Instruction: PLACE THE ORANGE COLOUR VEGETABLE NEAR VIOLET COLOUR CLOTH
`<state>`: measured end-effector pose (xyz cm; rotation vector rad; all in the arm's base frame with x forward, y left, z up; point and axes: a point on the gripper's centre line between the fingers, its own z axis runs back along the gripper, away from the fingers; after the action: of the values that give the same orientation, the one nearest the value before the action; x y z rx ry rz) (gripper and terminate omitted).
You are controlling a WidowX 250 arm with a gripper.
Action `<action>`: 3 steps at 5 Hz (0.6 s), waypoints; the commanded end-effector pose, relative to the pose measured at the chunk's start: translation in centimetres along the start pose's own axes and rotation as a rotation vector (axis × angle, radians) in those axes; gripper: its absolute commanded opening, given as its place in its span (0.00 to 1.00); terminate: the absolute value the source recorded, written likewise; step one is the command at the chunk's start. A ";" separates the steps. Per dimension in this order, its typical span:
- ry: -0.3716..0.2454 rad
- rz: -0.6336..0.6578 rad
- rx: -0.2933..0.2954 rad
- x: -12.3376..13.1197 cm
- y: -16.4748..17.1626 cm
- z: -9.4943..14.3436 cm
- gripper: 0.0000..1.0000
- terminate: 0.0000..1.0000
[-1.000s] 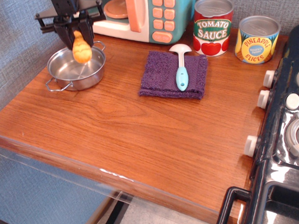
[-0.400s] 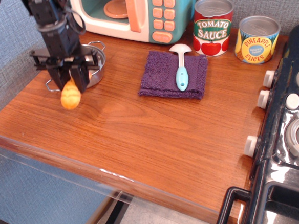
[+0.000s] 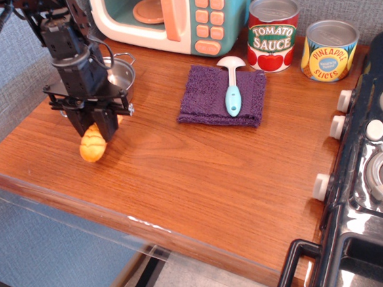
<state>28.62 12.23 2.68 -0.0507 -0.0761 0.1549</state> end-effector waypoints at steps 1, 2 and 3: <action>-0.057 -0.066 0.002 0.4 0.2 1.9 1.00 0.00; -0.064 -0.103 -0.012 0.4 0.0 2.3 1.00 0.00; -0.070 -0.119 -0.035 0.4 -0.4 3.2 1.00 0.00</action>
<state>28.46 11.05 3.80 -0.1082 -0.0821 0.0448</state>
